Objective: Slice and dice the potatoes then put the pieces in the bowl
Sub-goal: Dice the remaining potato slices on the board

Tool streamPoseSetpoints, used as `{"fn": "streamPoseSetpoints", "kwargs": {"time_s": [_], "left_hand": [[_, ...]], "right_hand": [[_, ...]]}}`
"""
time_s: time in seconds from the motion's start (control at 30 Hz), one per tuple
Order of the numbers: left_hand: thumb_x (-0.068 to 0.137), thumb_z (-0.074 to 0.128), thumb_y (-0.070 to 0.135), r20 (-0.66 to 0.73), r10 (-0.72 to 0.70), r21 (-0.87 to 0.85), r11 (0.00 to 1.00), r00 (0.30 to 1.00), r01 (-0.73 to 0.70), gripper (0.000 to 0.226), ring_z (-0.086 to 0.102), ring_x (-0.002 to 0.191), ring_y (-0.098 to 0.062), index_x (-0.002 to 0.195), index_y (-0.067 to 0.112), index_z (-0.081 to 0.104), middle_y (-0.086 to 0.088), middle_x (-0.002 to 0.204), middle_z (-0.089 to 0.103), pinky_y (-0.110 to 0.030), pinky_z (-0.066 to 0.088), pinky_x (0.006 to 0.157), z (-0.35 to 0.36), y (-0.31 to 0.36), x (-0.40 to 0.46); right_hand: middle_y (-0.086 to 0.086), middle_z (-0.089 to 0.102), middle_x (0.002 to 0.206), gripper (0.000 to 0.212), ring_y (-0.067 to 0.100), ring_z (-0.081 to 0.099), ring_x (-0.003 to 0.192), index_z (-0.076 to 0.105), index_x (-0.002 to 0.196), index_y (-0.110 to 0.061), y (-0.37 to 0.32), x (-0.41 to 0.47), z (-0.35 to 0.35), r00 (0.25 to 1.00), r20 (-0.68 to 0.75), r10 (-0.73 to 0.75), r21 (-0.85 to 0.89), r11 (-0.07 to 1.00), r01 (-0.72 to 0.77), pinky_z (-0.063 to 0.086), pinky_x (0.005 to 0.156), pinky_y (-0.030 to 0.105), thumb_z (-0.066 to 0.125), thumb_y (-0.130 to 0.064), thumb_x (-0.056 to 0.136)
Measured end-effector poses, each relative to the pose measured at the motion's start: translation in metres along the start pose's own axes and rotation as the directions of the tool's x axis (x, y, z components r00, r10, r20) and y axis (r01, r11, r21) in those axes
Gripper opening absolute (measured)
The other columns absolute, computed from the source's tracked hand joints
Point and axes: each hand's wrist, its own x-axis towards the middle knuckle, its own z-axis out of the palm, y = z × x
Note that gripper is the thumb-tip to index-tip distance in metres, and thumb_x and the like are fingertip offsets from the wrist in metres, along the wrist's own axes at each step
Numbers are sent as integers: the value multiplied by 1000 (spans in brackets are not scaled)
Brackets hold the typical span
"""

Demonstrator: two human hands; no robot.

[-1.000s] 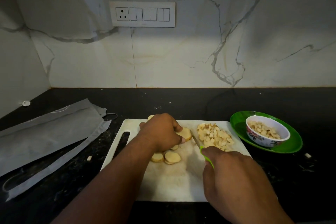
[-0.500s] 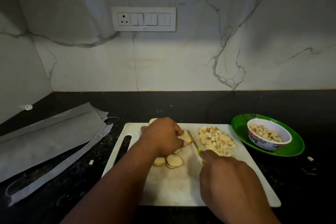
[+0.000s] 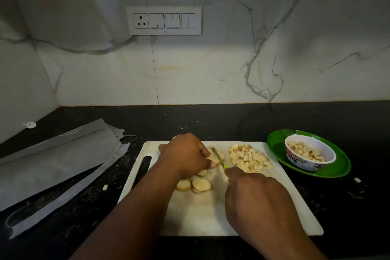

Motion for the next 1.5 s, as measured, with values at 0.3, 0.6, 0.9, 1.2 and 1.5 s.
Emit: {"fn": "streamPoseSetpoints", "kwargs": {"time_s": [0.3,0.6,0.9,1.2,1.5], "left_hand": [[74,85,62,-28,-35,26,999,999,35,37,62,113,-11,103,39,80,20,113,72,-51,47,104,1,-3,5],[74,84,63,-31,-36,39,999,999,37,34,66,100,-12,95,37,81,17,98,74,-49,52,98,5,-4,7],[83,81,53,12,24,13,1000,1000,-25,23,64,109,-11,103,40,80,20,112,74,-51,51,102,-1,-8,2],[82,84,50,-1,8,10,1000,1000,-8,19,63,111,-11,98,43,80,22,110,73,-51,47,105,-2,-9,3],[74,84,64,-89,-54,132,989,995,65,29,60,109,-11,92,41,81,22,102,72,-51,36,103,-5,-4,1]], "right_hand": [[-12,71,82,34,11,69,75,63,112,-42,5,-33,-22,996,-84,19,16,1000,-18,56,65,32,49,-43,82],[-6,68,108,42,15,65,97,46,137,-33,6,-6,9,1000,9,-29,59,998,28,49,80,30,40,-36,96],[-13,68,67,31,9,65,56,72,103,-40,18,-29,-7,982,-189,-8,90,996,25,54,48,31,61,-40,74],[-7,71,79,34,15,68,68,64,116,-35,10,-10,21,998,-38,-45,74,996,48,52,58,32,54,-32,84],[-8,69,70,26,12,65,58,71,102,-33,9,-16,-3,984,-174,-40,78,995,54,53,50,31,61,-33,79]]}}
